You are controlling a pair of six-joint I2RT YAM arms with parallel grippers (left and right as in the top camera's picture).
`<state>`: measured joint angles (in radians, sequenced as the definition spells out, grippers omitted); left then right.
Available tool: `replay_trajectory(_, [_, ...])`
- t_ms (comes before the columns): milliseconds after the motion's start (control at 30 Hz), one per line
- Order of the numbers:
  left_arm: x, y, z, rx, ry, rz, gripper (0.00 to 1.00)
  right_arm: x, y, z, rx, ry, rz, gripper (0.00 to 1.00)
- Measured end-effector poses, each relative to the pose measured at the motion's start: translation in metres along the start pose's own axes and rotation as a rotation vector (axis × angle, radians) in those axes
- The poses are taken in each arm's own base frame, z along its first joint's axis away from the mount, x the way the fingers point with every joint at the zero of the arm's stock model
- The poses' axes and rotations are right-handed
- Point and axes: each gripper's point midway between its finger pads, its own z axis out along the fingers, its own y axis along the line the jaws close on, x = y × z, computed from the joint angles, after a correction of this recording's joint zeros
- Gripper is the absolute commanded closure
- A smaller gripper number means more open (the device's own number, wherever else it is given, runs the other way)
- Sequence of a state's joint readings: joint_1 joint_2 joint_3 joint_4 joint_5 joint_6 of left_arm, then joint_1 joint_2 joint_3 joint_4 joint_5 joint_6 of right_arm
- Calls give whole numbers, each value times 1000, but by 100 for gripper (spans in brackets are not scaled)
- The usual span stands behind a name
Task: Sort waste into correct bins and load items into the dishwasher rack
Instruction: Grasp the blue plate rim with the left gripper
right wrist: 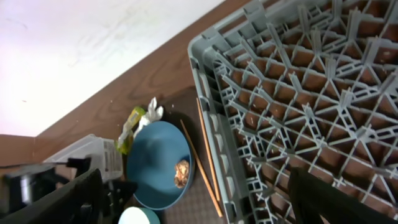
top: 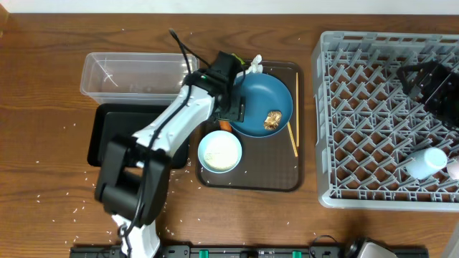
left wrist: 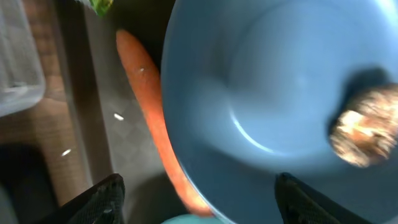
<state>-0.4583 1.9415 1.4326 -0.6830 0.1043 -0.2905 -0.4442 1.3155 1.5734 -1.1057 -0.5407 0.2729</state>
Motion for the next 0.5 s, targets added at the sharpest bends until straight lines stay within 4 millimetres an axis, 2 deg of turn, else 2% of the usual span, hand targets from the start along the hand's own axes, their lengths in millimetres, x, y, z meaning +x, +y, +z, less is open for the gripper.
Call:
replay_trajectory(200, [-7, -12, 26, 42, -11, -12, 50, 1, -2, 0, 10, 3, -1, 12])
replay_trajectory(267, [-6, -19, 29, 56, -14, -3, 55, 1, -3, 0, 13, 4, -2, 12])
replay_trajectory(333, [-4, -26, 29, 67, -14, 11, 55, 1, -3, 0, 16, 4, -3, 12])
replay_trajectory(400, [-4, -32, 29, 73, -20, 21, 61, 1, -3, 0, 17, 3, -3, 12])
replay_trajectory(500, [-6, -34, 30, 59, -37, 32, 64, 1, -3, 0, 19, 3, -3, 12])
